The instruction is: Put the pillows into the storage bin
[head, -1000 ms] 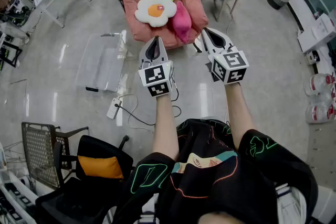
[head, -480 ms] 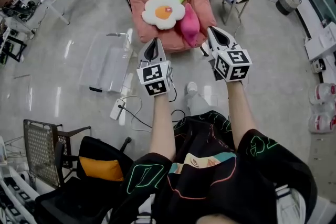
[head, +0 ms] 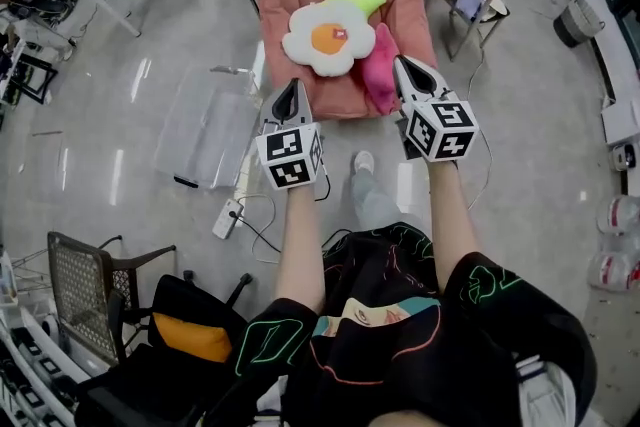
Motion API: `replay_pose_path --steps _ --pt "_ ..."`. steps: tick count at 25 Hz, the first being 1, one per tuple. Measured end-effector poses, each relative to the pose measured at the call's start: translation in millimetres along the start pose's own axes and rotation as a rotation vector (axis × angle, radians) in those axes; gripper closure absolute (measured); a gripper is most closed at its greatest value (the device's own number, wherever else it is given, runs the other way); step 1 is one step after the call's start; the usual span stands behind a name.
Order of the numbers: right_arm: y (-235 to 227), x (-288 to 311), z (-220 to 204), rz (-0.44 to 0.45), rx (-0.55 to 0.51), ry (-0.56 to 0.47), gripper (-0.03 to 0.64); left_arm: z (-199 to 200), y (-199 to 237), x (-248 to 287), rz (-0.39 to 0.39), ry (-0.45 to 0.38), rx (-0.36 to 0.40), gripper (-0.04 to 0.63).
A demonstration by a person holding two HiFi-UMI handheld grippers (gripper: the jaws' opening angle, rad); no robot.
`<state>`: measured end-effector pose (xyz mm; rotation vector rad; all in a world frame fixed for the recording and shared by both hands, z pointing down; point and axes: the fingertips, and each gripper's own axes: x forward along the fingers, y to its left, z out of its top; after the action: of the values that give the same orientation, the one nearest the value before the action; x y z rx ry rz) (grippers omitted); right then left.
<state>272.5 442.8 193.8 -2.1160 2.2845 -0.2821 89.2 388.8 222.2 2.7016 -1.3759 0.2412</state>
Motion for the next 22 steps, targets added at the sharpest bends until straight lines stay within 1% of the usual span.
replay_pose_path --steps 3,5,9,13,17,22 --pt "-25 56 -13 -0.002 0.021 0.034 0.617 -9 19 54 0.008 0.048 -0.008 0.6" --pt "-51 94 -24 -0.01 0.037 0.071 0.617 -19 29 96 0.014 0.085 -0.023 0.6" --pt "-105 166 -43 -0.024 0.063 0.15 0.617 -36 38 184 0.017 0.165 -0.049 0.6" --pt "-153 230 -55 -0.027 0.084 0.192 0.617 -59 44 260 0.016 0.26 -0.073 0.6" --pt "-179 270 -67 -0.017 0.089 0.231 0.617 -69 50 299 0.038 0.311 -0.07 0.6" --pt "-189 295 -100 -0.004 0.112 0.304 0.617 -98 70 314 0.087 0.386 -0.099 0.6"
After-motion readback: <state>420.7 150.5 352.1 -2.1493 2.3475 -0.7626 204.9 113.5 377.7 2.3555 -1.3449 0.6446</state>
